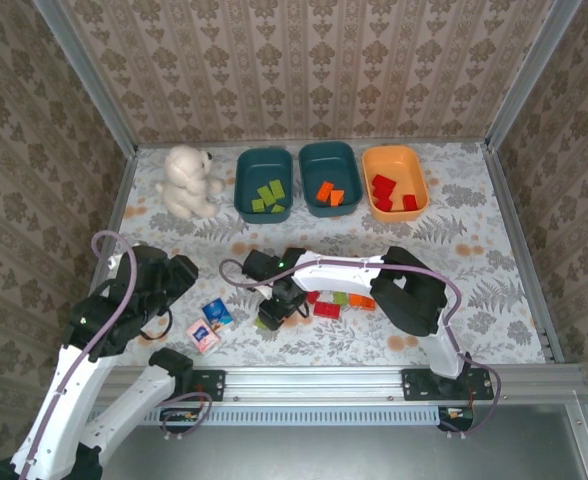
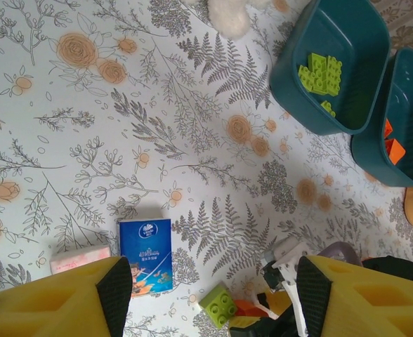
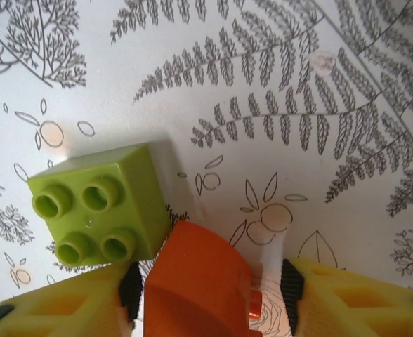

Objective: Sort the legos into containers by color

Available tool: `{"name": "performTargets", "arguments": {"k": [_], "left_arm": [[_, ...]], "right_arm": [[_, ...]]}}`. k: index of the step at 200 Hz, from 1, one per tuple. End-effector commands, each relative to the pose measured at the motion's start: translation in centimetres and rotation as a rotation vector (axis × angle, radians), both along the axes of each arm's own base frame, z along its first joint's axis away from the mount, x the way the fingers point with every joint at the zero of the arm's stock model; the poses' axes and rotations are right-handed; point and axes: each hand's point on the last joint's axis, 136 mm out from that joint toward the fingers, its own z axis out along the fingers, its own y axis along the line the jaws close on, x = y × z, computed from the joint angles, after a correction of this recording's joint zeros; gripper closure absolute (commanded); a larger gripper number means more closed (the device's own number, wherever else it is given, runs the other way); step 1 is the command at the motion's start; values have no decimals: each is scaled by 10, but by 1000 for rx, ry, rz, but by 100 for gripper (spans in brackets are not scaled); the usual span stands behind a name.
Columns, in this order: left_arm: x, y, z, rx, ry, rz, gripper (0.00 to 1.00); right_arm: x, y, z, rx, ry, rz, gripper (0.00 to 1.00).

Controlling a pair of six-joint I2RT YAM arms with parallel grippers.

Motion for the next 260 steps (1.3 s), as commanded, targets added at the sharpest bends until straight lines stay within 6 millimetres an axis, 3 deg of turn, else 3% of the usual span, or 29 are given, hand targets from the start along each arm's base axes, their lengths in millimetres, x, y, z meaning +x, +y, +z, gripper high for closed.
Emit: {"name": "performTargets", "arguments": {"k": [1,26,71,94,119,136,155,174,198,231,260], "left_arm": [[2,-3,3,-10,-7,-3,34],[5,-5,3,-13,-10,-7,34],[11,-10,2,-18,-6,-18,34],[14,-13,0,-20,-5,-25,34],[19,-19,-2,-24,0,-49,34],[24,-29,-6,-33,16,-88,35],[34,-47,-9,-62,22,-152,35],[46,-66,-14,-95,34,-206,36],[67,-90,-18,-118,43,-266,36],[95,-118,-15,-110,45,-346,36],[114,-134,-14,-100,42,-383,36]], "right_arm": [[4,1,-3,-25,-18,-4,50],[4,-2,-4,-39,-18,-6,56],[6,-9,0,-46,-24,-17,56],[7,-12,1,-44,-31,-23,64],[14,-14,21,-8,-57,-52,69],[28,-18,49,42,-85,-113,70],[58,-33,92,120,-133,-225,72],[101,-57,133,194,-193,-360,74],[164,-89,165,260,-261,-521,74],[251,-137,161,217,-342,-707,74],[303,-175,131,91,-368,-828,74]]}}
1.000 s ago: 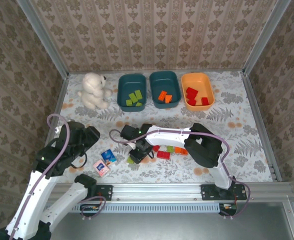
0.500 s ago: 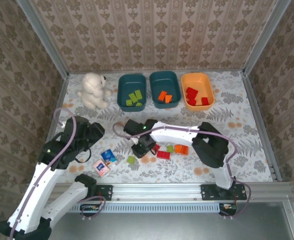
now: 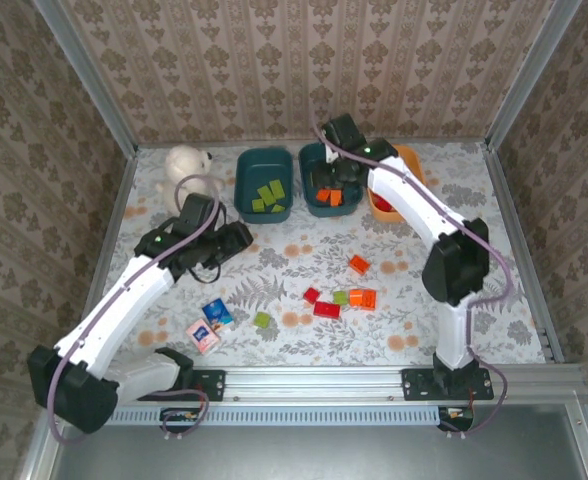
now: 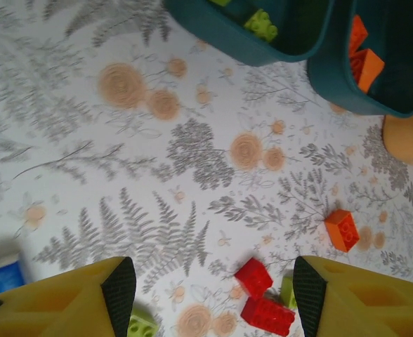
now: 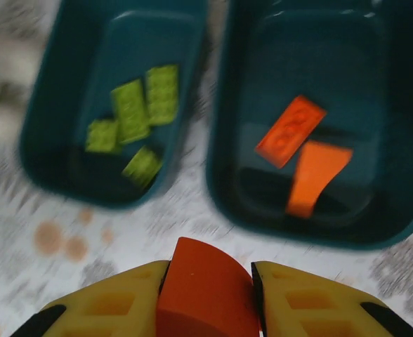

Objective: Sort the legos into containers by color

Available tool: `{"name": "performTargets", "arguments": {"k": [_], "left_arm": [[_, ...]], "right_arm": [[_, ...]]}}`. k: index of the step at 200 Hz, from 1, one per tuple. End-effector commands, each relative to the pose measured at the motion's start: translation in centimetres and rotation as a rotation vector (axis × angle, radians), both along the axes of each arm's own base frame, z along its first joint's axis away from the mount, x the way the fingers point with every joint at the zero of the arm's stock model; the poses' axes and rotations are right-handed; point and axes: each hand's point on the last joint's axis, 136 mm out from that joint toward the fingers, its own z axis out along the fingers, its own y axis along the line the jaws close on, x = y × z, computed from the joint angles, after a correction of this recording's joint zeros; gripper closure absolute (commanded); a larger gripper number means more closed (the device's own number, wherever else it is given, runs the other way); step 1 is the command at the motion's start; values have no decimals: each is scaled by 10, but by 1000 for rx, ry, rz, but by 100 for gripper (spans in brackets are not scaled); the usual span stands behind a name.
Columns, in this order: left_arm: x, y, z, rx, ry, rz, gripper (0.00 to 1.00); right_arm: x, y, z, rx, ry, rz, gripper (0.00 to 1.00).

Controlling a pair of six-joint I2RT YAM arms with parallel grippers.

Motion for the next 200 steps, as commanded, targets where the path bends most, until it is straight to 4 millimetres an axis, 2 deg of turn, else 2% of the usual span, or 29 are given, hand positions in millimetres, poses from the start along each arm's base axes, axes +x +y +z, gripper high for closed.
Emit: {"name": "performTargets", "arguments": {"k": [1,24,62,111,137,163,185,200], "left_arm": [[19,-21,27,-44,-95,-75,36],[25,-26,27,-42,-92,-84,36],[24,-25,24,-38,-84,-83,36],[22,-24,24,-43,-85,-79,36],[23,-24,24,-43,-86,-78,36],[22,-24,24,-46,-85,-81,36],[21,-24,24,-48,-84,-85,36],[20,-24,25,-46,-85,-87,36]], "right_arm": [[21,-31,-47,-133,97,-116,74],[34,-48,-69,-237,141,-157,74],[33,-68,-97,-338,188,-202,73],[32,-73,-121,-364,247,-204,72],[30,-73,-128,-370,269,-203,71],[31,-71,-132,-366,276,-200,66],[33,-65,-132,-341,282,-187,59],[35,-62,-125,-328,277,-184,48]]}}
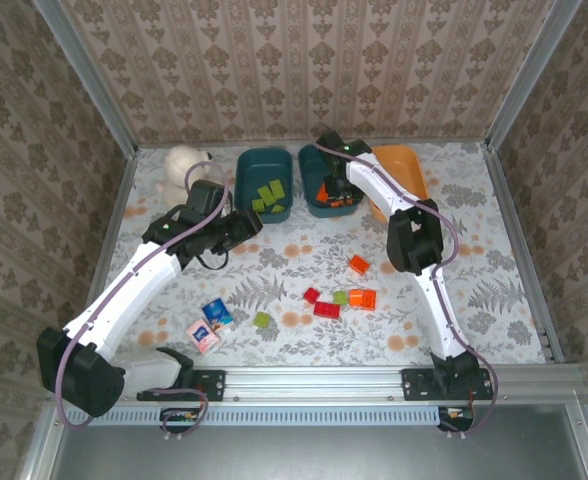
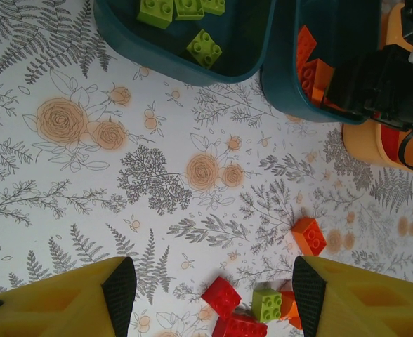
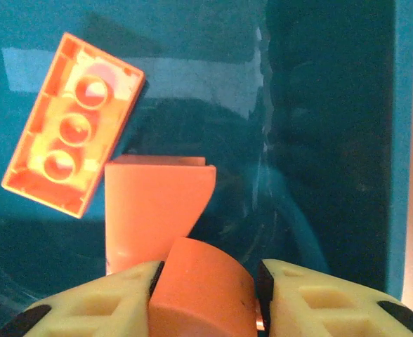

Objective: Sort the legos into containers by color

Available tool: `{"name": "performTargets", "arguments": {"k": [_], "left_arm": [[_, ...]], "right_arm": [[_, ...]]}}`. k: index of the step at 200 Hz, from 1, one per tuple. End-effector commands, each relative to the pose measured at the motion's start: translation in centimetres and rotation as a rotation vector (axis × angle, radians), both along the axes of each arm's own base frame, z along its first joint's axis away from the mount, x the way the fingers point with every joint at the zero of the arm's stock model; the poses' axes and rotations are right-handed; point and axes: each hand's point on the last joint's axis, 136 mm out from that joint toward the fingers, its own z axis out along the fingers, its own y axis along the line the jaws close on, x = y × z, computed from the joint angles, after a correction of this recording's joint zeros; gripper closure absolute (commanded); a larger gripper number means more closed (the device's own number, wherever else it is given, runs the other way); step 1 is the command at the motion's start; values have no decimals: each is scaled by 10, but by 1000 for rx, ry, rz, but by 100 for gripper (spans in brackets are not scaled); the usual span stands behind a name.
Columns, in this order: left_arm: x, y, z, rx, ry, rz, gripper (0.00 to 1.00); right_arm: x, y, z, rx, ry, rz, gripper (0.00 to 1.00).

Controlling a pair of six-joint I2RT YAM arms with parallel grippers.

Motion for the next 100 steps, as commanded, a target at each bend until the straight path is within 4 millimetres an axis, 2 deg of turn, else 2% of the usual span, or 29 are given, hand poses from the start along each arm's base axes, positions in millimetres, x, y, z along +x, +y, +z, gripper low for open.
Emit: {"name": "performTargets", "arguments": {"k": [1,19,46,72,100], "left_arm": [[-1,-2,11,-9,-34,-26,36],[-2,-1,13,-7,-40,-25,36],[-3,1,16,-2,-48,-25,36],[-4,2,18,4,-50,-28,36],[-7,5,21,19,-50,-41,36]], "right_arm": [[-2,-2,7,5,17,-14,48],[2,1,26,22,-21,-11,41],[7,2,76,62,-128,-10,38],[5,7,138,120,-248,12,38],[-16,18,216,202,-407,87,38]]}}
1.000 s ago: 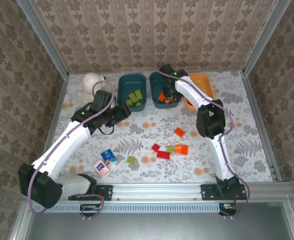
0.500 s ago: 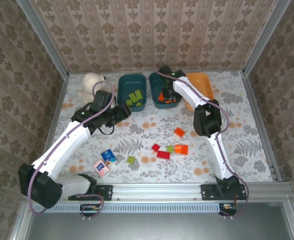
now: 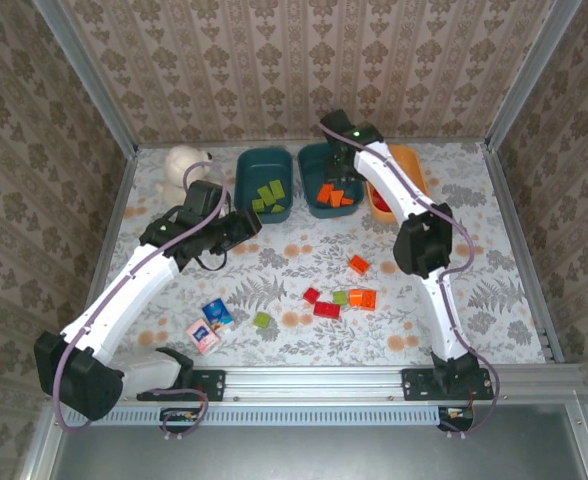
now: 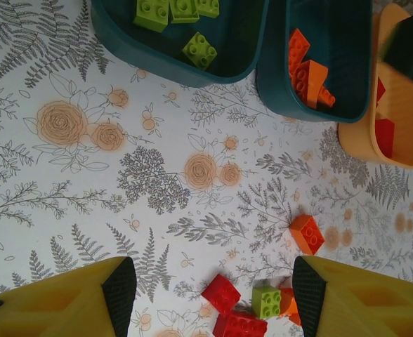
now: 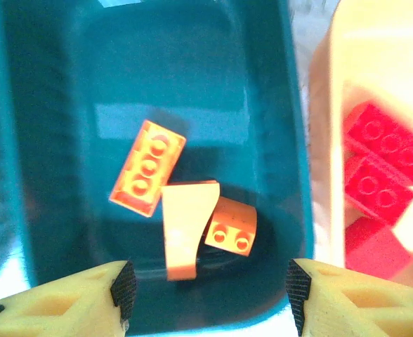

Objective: Sort the legos into containers by color

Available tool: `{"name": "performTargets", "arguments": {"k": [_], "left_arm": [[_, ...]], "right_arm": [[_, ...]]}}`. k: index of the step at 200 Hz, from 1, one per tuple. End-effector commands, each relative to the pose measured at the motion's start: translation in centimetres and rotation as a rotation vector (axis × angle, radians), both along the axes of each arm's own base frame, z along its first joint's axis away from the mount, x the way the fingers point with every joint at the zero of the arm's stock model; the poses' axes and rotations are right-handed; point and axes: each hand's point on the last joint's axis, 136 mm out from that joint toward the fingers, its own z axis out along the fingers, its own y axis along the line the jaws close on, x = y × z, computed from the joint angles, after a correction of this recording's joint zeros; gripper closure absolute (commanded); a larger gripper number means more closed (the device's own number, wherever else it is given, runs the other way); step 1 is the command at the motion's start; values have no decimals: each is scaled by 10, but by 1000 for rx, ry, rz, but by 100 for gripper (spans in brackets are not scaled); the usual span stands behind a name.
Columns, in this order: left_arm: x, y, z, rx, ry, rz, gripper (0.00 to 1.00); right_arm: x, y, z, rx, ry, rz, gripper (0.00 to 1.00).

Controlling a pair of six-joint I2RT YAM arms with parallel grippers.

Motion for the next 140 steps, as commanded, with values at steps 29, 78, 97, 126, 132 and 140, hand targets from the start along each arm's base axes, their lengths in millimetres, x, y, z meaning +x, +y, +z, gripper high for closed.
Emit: {"name": "performTargets", "arguments": {"k": [29,78,97,126,132,140], "left_arm": [[-7,3,18,32,-35,-70,36],[-18,-20,2,48,0,-241,36],[-30,-37,-14,79,26,-349,37],[-55,-54,-43,185,94,-465,37],[-60,-53,-50,201,125,-461,37],[-66,-46,-59,228,174,-422,38]], "right_arm": [[-68,20,172,195,-354,148,38],[-182,25,164,462,-322,274,38],[-230,26,131,508,-213,309,37],[-285,13,87,500,-84,297,37],[-292,10,81,500,-73,290,37],[-299,8,76,507,-60,287,36]]}}
